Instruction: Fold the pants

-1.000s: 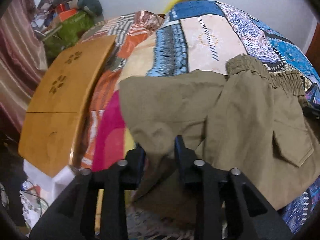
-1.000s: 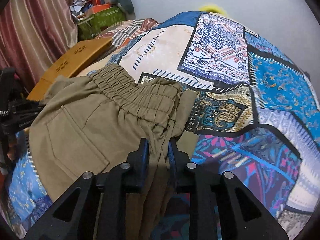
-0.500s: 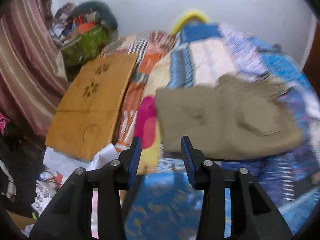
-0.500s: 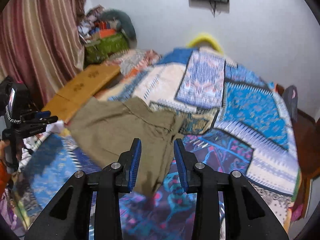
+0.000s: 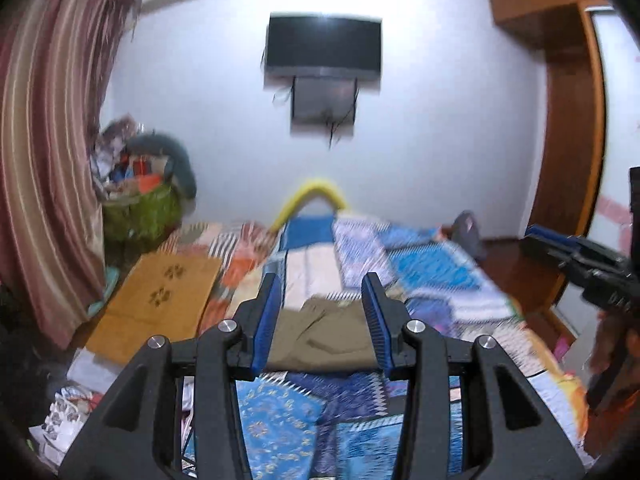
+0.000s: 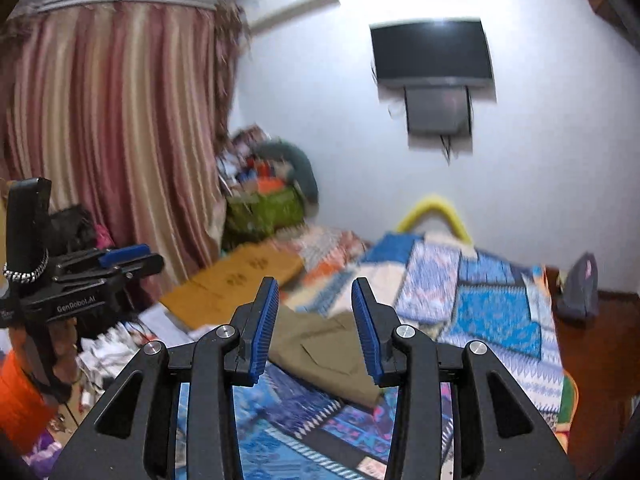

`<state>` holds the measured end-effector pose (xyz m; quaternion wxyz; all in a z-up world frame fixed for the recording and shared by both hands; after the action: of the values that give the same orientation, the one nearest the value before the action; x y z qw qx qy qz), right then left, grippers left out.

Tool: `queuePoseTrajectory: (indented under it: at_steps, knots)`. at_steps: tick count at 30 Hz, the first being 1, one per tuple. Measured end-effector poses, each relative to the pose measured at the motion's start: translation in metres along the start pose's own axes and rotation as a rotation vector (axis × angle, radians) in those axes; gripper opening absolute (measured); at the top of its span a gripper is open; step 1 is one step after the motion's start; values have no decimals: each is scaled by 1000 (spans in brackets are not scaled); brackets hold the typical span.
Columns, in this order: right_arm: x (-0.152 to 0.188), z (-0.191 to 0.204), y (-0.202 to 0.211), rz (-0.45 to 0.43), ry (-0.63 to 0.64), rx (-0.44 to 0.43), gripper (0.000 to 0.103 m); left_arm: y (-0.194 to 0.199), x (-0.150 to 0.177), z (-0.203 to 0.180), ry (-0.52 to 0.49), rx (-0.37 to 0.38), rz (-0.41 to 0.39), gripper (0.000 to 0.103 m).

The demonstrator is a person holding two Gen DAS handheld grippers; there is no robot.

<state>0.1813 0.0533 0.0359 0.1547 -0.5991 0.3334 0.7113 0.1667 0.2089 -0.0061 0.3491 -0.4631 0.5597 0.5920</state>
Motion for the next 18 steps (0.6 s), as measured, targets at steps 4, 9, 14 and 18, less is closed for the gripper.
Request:
queuePoseTrajectory:
  at_steps: [4,9,14,18]
  knots:
    - [-11,19,35,-88,1,-20,35,46,-13,-23,-19,23,-85,42]
    - [-11,33,65,-156,-29,-41,37,86,-14,-42,-46,5,-163,71]
    - [-8,37,78,-199,-30,10,62,103,-8,-47,-61,-20,-189,83]
    - [-11,37,83,-221,-43,32,83,109,-1,-48,-58,-11,-198,96]
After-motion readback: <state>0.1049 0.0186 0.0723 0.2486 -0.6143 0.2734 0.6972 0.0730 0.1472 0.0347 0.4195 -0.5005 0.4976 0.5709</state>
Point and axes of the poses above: each gripper's, at about its wrist camera, not at the fingertips, and y roughly against the way its jaws point, z to its left, x to its underside, the point moved 10 cm from there along -y, roughly the way its jaws point, and after that the axes turned 7 degrees about x, right-handed, at the moved point
